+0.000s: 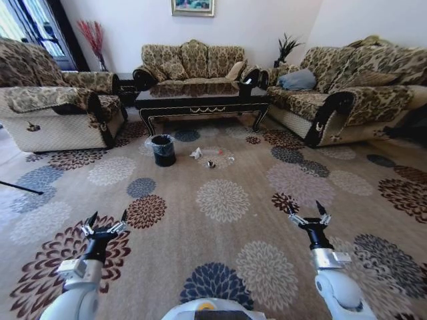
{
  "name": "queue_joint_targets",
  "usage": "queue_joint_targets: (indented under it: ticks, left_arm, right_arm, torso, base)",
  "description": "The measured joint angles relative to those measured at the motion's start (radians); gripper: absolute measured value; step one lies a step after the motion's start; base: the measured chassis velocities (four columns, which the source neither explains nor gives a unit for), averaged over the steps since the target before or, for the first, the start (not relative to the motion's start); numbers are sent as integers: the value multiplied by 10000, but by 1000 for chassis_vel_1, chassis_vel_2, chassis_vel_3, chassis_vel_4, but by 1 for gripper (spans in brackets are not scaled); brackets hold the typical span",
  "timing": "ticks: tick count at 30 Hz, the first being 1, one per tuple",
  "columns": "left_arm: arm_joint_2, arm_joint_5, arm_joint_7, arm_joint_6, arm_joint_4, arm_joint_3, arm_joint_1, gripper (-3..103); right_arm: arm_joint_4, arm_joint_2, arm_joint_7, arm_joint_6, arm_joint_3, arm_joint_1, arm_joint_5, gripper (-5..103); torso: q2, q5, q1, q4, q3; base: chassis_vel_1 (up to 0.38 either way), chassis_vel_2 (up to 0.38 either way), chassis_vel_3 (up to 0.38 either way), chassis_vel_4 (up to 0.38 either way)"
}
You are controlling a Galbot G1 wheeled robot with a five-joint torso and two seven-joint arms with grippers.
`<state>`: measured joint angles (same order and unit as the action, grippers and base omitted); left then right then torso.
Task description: Move to the front of the table and pick up the trash from the floor, then place it into the trash bin.
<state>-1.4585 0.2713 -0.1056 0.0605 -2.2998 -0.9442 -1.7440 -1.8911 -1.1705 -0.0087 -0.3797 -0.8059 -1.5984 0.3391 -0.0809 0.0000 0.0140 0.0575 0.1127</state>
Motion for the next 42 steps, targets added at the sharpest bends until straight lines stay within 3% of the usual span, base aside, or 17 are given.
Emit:
queue_joint_targets:
  ticks: [18,31,42]
  left_arm:
    - [-257,-202,-52,-308,-300,91,-358,100]
    - [-289,-307,-97,-725,-151,151,-356,100]
    - [-247,-262,83,-986,179,154,-126,100]
  right_arm:
    - [-123,-47,-69,-159,-34,-161,73,100]
    - [-63,-13,-74,-159,-33,-66,226,100]
    - [-160,93,-189,-272,111,-28,877,100]
  torso:
    - [401,0,-78,2,-331]
    - [812,0,-112,2,-773]
    - [813,0,-120,2,-786]
  base:
    - [0,0,0,0]
    - [0,0,0,0]
    - [0,0,0,0]
